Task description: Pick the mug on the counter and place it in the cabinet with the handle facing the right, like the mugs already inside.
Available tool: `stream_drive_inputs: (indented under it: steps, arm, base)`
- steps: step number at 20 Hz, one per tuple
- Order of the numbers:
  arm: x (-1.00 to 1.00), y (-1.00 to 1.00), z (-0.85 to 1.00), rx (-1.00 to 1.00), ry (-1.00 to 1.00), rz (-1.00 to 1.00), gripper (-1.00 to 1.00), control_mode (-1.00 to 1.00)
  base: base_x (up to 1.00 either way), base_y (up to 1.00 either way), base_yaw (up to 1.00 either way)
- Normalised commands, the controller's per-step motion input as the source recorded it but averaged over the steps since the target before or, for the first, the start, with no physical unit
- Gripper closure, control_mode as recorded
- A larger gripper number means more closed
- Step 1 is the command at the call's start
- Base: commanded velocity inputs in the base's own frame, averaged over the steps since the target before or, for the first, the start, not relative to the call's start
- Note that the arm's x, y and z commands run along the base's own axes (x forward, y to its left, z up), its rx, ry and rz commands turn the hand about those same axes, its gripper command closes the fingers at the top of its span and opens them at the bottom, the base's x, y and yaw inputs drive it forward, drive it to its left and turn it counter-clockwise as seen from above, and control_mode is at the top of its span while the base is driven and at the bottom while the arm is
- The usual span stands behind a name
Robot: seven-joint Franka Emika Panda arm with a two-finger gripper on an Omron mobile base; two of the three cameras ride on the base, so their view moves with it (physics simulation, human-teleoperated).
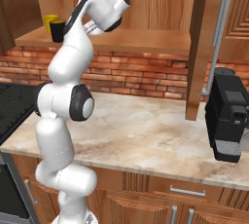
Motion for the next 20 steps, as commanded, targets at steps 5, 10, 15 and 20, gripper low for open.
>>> stream_drive_inputs:
  steps: [5,10,15,20]
  arm:
    - [-0.81,0.15,-0.04,0.04,0.00,-0.10,-1.00,-1.00]
    - [-0.93,0.16,0.00,0.04,0.03,-0.06,-1.00,-1.00]
    - [-1.00,0.10,-0.02,0.07,0.04,-0.07,-1.00,-1.00]
    - [-0.93,0.00,-0.34,0.05,0.16,-0.10,-1.00,-1.00]
  base:
    - [0.00,0.00,0.00]
    - [0.00,0.00,0.00]
    - [0.00,0.00,0.00]
    - [0.00,0.00,0.00]
